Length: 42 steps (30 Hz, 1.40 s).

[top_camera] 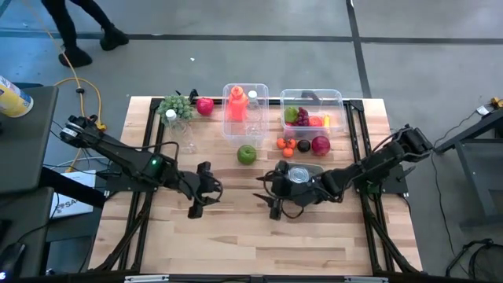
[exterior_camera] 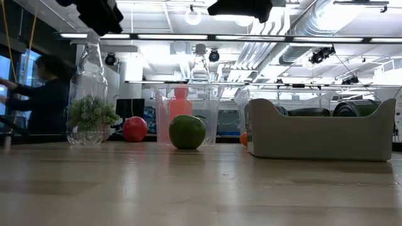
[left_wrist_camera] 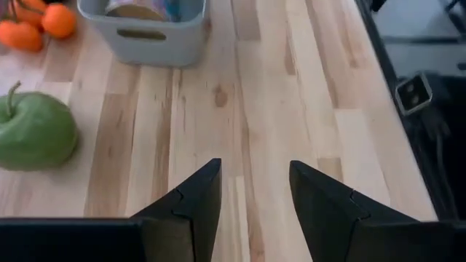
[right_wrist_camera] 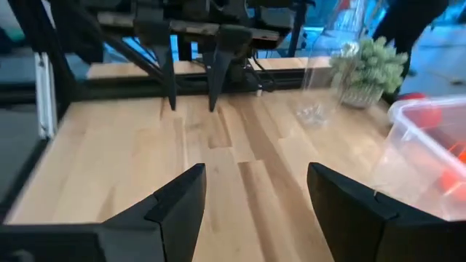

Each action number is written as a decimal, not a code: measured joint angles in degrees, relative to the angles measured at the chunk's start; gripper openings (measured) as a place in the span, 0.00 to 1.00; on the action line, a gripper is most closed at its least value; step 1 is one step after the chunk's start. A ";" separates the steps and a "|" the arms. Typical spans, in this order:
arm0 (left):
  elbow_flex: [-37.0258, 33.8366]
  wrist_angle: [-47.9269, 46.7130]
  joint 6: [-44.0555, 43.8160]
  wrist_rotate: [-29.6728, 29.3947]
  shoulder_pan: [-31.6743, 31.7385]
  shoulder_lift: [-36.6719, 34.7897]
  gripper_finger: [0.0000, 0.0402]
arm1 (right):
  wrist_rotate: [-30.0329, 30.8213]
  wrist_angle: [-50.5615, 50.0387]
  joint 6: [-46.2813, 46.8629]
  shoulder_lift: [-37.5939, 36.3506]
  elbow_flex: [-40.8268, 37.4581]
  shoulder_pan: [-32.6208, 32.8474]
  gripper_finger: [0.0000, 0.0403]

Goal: Pick & Place Food Item
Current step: Put the transparent water bottle into the left transparent bin

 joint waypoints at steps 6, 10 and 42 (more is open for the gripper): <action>0.00 -0.92 -2.20 0.28 0.41 -0.26 0.39 | -3.05 -0.55 2.23 0.00 0.00 1.17 0.56; 0.00 -0.74 -1.88 1.42 1.88 -0.26 0.41 | -4.93 -2.46 4.68 0.61 0.00 2.59 0.56; 7.41 -10.46 8.86 -18.76 7.36 -25.55 0.76 | -3.12 1.18 -0.92 8.50 0.00 6.30 0.56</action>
